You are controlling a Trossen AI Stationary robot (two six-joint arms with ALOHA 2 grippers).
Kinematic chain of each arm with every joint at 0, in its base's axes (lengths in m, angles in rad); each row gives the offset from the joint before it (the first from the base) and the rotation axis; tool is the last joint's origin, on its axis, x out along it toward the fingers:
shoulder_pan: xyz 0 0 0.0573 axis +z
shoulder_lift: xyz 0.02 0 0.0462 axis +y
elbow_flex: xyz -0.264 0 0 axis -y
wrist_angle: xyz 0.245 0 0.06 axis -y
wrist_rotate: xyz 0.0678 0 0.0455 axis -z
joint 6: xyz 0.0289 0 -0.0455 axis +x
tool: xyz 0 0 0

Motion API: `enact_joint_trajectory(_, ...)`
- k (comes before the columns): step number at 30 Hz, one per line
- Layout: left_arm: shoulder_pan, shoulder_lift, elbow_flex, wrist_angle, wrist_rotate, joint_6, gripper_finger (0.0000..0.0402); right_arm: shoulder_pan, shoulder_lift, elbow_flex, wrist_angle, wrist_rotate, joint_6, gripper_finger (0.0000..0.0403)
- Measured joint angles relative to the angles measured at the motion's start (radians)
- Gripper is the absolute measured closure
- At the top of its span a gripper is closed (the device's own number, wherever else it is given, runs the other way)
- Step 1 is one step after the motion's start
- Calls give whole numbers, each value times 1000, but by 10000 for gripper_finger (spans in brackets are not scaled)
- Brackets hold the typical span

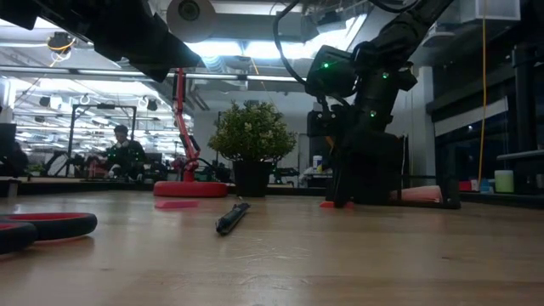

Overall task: Pick and place office supplies into organizer
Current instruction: Put the orange eraser into the black desk organizer

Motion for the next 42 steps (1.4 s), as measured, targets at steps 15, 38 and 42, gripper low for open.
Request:
enact_joint_trajectory(15, 0, 0, 0, -27, 0, 0, 398, 9, -118, -5, -31, 18, -2, 319)
enact_joint_trajectory(38, 0, 0, 0, -29, 0, -9, 398, -7, -323, -2, -196, 271, 29, 319)
enact_joint_trajectory(42, 0, 0, 0, -29, 0, -9, 398, -17, -323, -2, -196, 272, 30, 319)
